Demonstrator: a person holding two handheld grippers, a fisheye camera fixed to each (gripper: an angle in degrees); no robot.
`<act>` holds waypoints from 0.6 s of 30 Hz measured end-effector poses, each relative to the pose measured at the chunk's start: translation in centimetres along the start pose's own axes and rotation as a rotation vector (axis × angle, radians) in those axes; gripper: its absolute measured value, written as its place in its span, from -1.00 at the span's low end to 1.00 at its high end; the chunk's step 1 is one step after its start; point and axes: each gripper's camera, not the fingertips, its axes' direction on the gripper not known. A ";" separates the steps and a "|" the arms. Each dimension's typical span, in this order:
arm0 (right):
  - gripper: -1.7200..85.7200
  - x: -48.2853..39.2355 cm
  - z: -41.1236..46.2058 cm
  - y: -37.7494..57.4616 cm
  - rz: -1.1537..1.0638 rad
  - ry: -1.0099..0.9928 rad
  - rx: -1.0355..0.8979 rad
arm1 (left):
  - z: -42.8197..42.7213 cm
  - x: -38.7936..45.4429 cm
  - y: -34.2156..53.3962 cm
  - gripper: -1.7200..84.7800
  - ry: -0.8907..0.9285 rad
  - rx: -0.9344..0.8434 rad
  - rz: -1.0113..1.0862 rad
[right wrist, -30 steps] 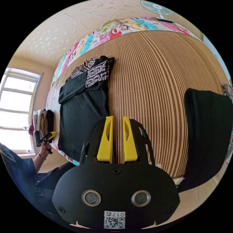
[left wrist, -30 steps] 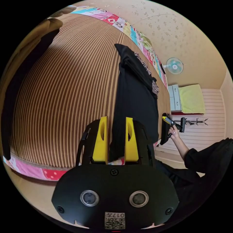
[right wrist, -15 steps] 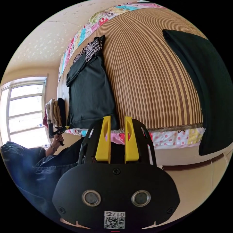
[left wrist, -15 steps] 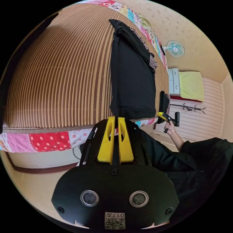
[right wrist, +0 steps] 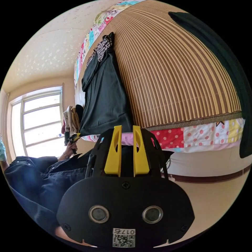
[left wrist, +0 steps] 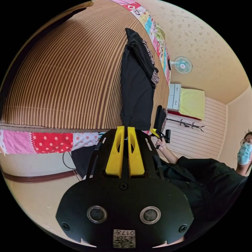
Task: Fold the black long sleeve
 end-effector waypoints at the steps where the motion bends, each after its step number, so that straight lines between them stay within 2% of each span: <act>1: -0.78 0.1 0.0 0.0 0.006 -0.002 0.003 | -0.3 -0.2 -0.1 -0.96 -0.005 -0.001 -0.010; 4: -0.82 0.8 0.8 -0.3 0.061 0.090 -0.008 | -1.4 -1.2 -0.7 -0.96 0.008 -0.002 -0.041; 8: -0.91 1.1 0.8 -0.5 0.062 0.087 -0.051 | -2.9 -2.0 -1.4 -0.97 0.036 -0.040 -0.059; 11: -0.93 2.4 -0.3 0.3 0.114 -0.047 -0.050 | -4.4 -1.4 -1.1 -0.97 0.060 -0.066 -0.032; 15: -0.95 3.4 -4.3 2.8 0.138 -0.271 0.100 | -6.0 -0.9 0.5 -0.97 0.243 -0.050 0.003; 18: -0.95 3.9 -7.2 5.6 0.163 -0.334 0.191 | -6.4 -1.9 2.9 -0.97 0.345 -0.065 -0.034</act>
